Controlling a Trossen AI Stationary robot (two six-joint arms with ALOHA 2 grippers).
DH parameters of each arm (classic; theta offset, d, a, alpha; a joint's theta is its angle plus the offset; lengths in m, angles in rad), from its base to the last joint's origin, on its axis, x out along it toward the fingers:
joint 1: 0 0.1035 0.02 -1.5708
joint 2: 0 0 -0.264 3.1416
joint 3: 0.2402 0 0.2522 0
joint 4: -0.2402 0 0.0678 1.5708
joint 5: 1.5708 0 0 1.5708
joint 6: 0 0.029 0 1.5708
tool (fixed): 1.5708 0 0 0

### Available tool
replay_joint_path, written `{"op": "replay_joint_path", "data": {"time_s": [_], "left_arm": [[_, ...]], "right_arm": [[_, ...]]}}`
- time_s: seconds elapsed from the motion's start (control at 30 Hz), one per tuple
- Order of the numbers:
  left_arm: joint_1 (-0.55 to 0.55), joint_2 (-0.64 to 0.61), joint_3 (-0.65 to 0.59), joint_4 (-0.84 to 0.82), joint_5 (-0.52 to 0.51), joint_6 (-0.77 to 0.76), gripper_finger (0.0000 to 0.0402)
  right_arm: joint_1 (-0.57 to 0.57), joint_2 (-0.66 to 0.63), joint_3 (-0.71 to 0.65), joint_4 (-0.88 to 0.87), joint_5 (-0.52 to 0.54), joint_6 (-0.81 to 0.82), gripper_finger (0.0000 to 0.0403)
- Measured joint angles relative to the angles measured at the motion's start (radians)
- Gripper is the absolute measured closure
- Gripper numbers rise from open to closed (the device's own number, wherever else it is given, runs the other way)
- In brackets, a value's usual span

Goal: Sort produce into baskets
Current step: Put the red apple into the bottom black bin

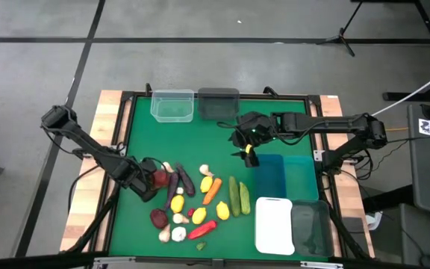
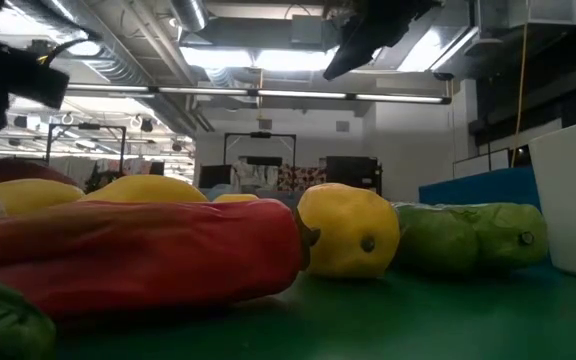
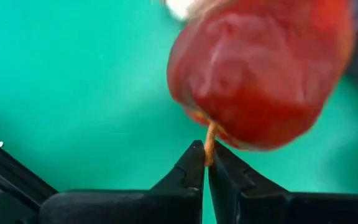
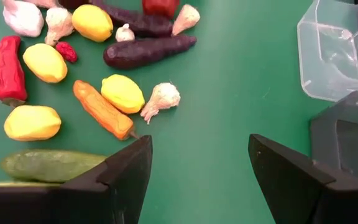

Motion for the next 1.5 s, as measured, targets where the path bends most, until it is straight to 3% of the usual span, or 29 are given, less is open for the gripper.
{"op": "replay_joint_path", "data": {"time_s": [0.37, 0.53, 0.7, 0.87, 1.0, 1.1, 1.5], "left_arm": [[-0.001, -0.101, 0.161, -0.228, -0.228, -0.104, 0.0399], [0.009, -0.142, 0.187, -0.202, -0.366, -0.068, 0.0400], [0.077, -0.148, 0.191, -0.083, -0.447, 0.067, 0.0401], [0.179, -0.136, 0.191, 0.104, -0.465, 0.310, 0.0401], [0.262, -0.136, 0.191, 0.210, -0.476, 0.467, 0.0401], [0.314, -0.135, 0.191, 0.265, -0.477, 0.553, 0.0401], [0.452, -0.125, 0.192, 0.427, -0.397, 0.794, 0.0401]], "right_arm": [[0.000, -0.003, 0.000, 0.198, -0.051, -0.064, 0.0136], [0.001, 0.002, 0.000, 0.228, 0.026, -0.171, 0.0136], [0.010, 0.006, 0.001, 0.323, 0.034, -0.199, 0.0136], [0.024, 0.006, 0.001, 0.367, 0.052, -0.188, 0.0112], [0.058, 0.017, 0.010, 0.373, 0.214, -0.188, 0.0059], [0.076, 0.032, 0.043, 0.350, 0.280, -0.188, 0.0034], [0.085, 0.151, 0.167, 0.235, 0.351, -0.222, 0.0042]]}}
